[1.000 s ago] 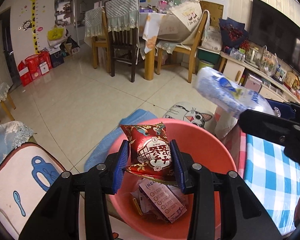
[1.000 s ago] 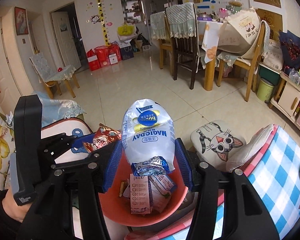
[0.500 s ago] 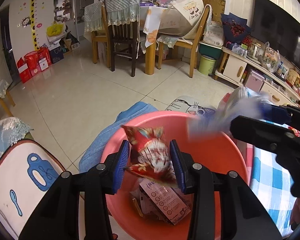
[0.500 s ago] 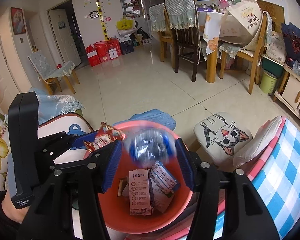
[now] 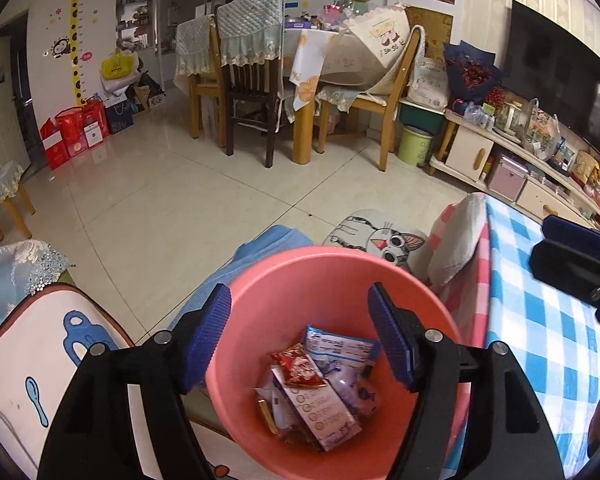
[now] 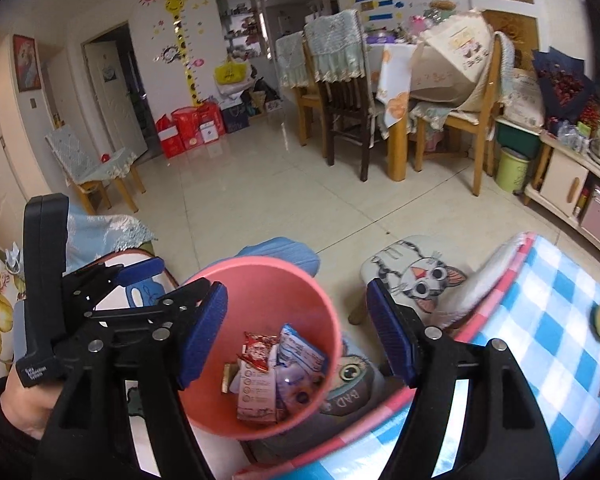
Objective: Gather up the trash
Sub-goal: 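Move both open grippers back over the table toward the last wrappers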
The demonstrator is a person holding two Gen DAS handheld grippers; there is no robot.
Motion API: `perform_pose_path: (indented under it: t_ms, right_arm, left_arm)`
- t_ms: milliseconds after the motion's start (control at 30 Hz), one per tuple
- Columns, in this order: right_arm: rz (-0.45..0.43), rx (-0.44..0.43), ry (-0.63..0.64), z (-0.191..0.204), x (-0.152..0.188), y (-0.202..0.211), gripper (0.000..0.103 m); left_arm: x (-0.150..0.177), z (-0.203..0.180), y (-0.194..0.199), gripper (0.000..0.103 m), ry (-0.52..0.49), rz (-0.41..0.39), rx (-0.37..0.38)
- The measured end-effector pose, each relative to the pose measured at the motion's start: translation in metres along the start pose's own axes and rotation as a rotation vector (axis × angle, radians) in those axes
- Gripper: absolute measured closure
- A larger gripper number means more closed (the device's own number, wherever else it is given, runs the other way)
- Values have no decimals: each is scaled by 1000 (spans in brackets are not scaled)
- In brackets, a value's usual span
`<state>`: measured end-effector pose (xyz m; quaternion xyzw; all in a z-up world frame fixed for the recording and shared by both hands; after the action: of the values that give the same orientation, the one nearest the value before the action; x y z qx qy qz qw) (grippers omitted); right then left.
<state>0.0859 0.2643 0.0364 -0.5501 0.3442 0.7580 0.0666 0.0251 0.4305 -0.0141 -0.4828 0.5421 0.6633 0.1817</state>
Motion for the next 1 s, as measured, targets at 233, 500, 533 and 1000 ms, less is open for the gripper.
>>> perform_pose_path:
  t_ms: [233,500,533,1000]
  right_arm:
    - [-47,108,-27,-55,4,67,26]
    - [-119,253,-86,-132,20,160,25]
    - [-132,276,-99,-144,23,175,25]
    - [-193,535,-244,-277,94,317,23]
  left_arm:
    - [-7,-47,26,32,-66,-27,58]
    - [-16,-129,52,32,-151,-66,147]
    - [-17,-143,55,32,-163,-72,158]
    - [9,-324,58,32,-285,-51,349]
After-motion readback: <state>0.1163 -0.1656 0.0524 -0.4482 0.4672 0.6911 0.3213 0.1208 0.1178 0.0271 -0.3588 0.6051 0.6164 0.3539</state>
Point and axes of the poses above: each gripper's, at about its wrist camera, not at the fingertips, and y roughly against the way its jaws point, z to its left, x to its underside, the point moved 3 cm from there along -y, roughly the way its jaws point, and after that the axes turned 9 degrees about -z, right-handed, at the moved point
